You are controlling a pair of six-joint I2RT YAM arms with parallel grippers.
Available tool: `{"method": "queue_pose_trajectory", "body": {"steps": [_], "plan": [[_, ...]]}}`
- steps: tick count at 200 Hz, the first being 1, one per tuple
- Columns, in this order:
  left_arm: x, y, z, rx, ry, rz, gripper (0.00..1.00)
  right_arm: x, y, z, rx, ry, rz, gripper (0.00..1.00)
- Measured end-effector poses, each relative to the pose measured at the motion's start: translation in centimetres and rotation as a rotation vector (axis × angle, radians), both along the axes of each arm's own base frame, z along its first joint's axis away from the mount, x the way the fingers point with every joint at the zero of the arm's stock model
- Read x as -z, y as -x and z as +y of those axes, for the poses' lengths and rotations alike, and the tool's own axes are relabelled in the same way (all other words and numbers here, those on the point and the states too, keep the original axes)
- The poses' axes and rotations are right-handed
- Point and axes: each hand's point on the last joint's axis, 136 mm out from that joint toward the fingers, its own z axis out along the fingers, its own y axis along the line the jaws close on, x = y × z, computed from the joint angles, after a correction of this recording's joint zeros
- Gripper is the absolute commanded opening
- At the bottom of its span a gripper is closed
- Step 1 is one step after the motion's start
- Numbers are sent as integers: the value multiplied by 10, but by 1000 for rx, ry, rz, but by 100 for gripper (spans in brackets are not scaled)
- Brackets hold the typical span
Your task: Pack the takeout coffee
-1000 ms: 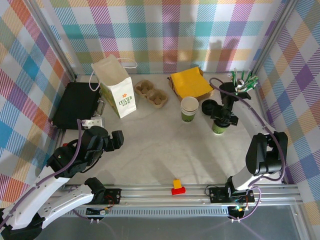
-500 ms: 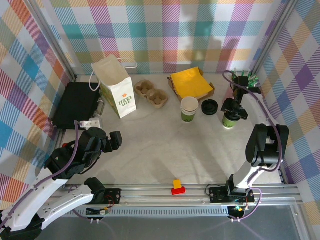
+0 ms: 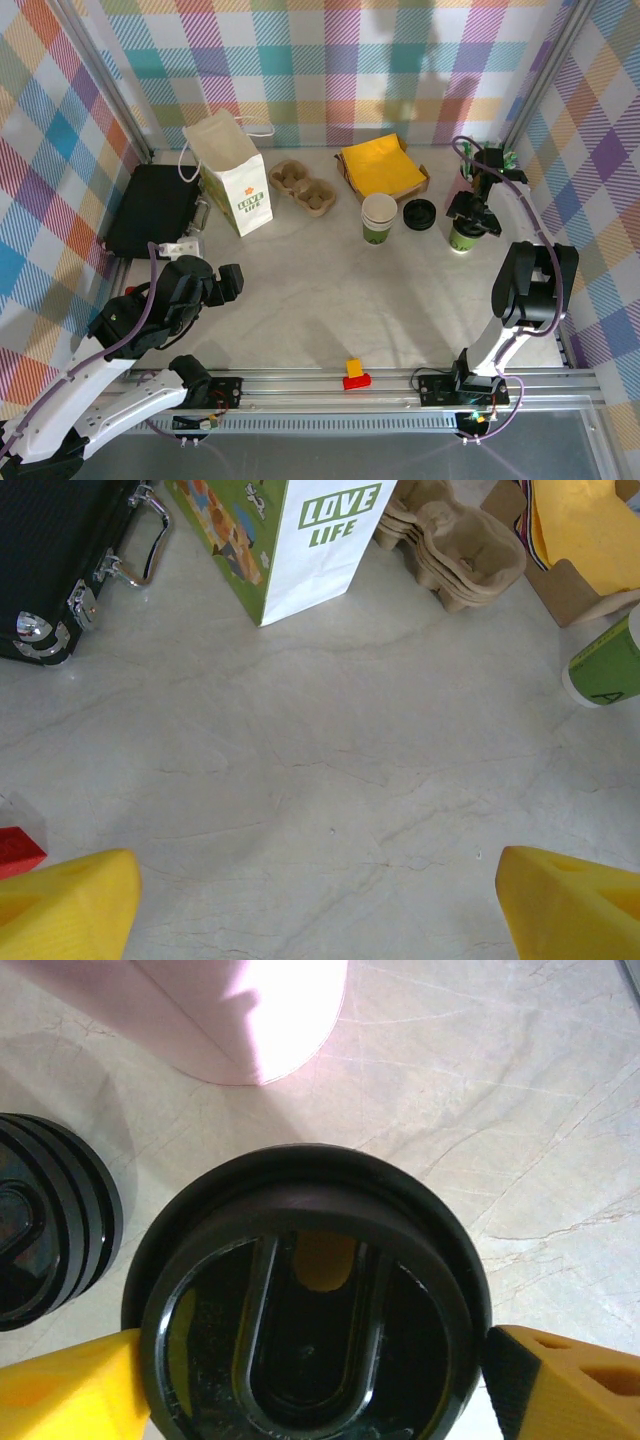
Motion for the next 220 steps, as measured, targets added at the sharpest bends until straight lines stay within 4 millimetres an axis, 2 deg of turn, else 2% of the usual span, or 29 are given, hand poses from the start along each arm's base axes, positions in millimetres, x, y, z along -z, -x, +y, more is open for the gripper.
{"method": "queue_pose_trajectory", "body": {"steps": [31, 64, 92, 133, 159, 184, 203, 220], "plan": [[0, 0, 0, 0, 0, 0, 91, -3, 3, 0, 0, -7, 11, 97], [-5, 0, 0, 0, 9, -9, 91, -19, 0, 0, -1, -4, -8, 100], [-11, -1, -1, 0, 18, -18, 91, -47, 0, 0, -7, 1, -58, 99], [-19, -3, -3, 0, 30, -31, 91, -103, 6, 11, -45, -39, -180, 100], [-21, -5, -6, 2, 28, -26, 91, -134, 18, 33, -105, -138, -270, 97], [-19, -11, -13, 9, 23, -3, 89, -159, 39, 69, -199, -303, -387, 96], [-18, -19, -25, 17, 28, 18, 84, -165, 59, 97, -262, -435, -445, 95], [-17, -28, -38, 26, 34, 39, 80, -159, 75, 119, -312, -528, -457, 95]]}}
